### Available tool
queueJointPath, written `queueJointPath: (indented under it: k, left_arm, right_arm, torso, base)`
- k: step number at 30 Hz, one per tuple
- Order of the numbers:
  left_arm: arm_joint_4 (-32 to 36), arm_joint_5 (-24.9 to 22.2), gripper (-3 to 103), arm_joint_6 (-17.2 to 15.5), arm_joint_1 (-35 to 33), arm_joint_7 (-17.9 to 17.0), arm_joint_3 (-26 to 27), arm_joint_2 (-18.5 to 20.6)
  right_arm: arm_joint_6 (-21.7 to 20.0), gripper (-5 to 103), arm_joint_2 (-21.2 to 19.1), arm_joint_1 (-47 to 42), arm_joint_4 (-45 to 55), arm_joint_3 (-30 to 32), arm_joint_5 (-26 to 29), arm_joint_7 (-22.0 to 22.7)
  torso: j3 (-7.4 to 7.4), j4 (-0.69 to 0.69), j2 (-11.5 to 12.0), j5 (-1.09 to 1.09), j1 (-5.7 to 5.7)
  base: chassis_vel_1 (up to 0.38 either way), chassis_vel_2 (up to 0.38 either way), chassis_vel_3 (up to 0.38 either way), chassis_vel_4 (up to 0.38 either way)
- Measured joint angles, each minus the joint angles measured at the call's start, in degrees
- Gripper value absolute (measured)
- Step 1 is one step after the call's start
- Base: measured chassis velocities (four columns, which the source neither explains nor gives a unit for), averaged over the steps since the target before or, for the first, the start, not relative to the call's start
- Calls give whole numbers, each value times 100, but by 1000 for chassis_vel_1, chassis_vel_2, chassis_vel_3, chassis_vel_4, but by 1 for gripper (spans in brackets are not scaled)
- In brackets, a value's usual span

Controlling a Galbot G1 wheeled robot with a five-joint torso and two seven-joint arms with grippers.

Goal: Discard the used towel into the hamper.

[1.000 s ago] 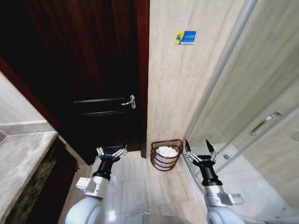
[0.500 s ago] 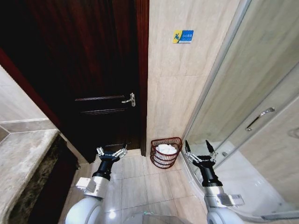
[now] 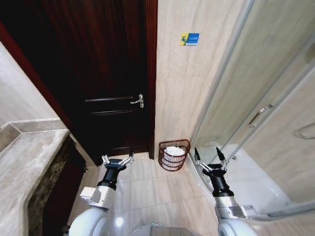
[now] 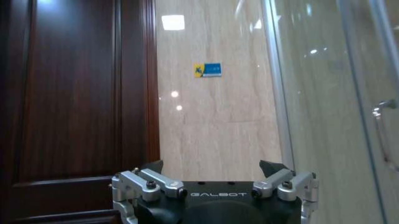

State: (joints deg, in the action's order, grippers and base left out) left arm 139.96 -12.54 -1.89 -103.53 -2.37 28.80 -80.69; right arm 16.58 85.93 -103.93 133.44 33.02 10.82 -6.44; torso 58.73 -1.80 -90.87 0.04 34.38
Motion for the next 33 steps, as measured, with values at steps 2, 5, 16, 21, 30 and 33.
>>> queueJointPath:
  k: [2,5,16,21,30,33]
  left_arm:
    - [0,0,100,0,0,0,1,1]
    - [0,0,100,0,-1,0,0,0]
    - [0,0,100,0,1,0,0,0]
    - [0,0,100,0,2,0,0,0]
    - [0,0,100,0,0,0,0,0]
    - [0,0,100,0,0,0,0,0]
  right_arm:
    - [37,100,0,-4,0,0,2,-5]
    - [79,100,3,-35,3,-5,1,-43]
    - [95,100,17,-20,121,-37,-26,-60]
    - [101,100,42,-21,106,-35,-36,-51]
    - [128,100,60,-40,76,-40,-44,-16]
    - [133,100,64,-53,76,-39,-46,-3]
  torso:
    - [-1,0,0,-10,-2]
    - [-2,1,-3,0,-7]
    - [2,0,3,-3,6]
    - [3,0,3,-3,6]
    - [0,1,0,-3,-2]
    - [0,1,0,-4,-2]
  base:
    - [242,-264,-234,246]
    - [243,-232,-222,228]
    - [9,-55,-64,17]
    - [-93,20,11,-91]
    - [-52,-97,-94,-65]
    - [-104,-116,-105,-105]
